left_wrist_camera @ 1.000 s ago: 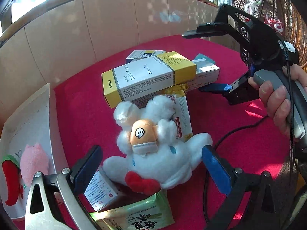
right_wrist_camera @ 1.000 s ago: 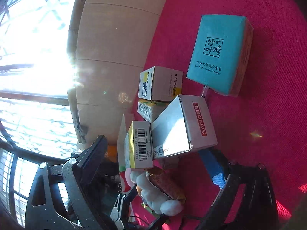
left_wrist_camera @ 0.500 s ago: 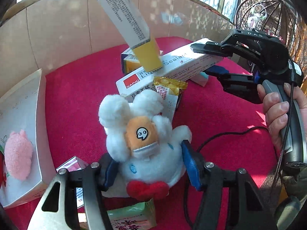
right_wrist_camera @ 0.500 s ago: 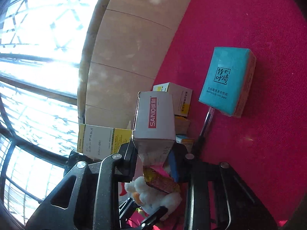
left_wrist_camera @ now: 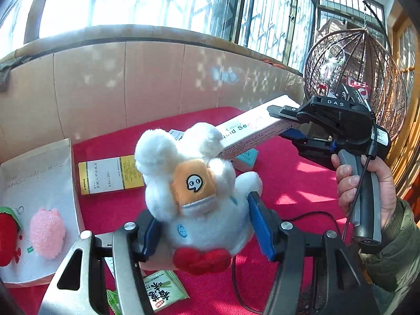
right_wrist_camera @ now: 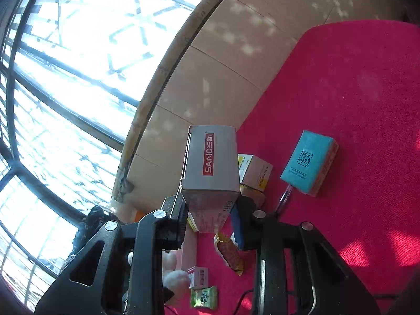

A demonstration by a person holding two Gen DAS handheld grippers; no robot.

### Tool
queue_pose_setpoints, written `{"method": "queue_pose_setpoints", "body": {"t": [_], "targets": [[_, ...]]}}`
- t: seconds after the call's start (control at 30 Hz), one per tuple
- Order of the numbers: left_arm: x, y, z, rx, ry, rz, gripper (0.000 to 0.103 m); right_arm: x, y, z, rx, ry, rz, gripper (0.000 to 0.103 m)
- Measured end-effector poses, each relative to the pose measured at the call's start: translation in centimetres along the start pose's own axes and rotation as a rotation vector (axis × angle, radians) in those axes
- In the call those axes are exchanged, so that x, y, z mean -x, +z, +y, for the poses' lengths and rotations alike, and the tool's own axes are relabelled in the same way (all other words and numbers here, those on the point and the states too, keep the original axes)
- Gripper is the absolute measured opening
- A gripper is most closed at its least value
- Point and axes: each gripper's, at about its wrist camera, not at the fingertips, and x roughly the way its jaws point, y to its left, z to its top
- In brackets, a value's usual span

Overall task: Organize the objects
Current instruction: 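Carry the bunny plush and SANO box with both tools over the white tray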

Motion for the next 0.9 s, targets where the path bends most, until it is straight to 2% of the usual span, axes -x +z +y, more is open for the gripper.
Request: {"method": "queue_pose_setpoints", "body": {"t": [0.13,0.47,0.9], "targets": [[1.7,0.1,0.0,0.017,-0.027,-0.048,0.061,1.6,0.2,2.1,0.054,0.02,-0.033,0.027],[2.9,0.8,0.5,0.049,-0.024,-0.116,0.061,3.0,-0.3,4.9,0.145,0.058,-0.055,0.027],[4.8,0.3,2.4,0.106,0.019,-0.17,0.061,1.5,-1.5,7.0,0.181,0.08,0.009,0.027]]}}
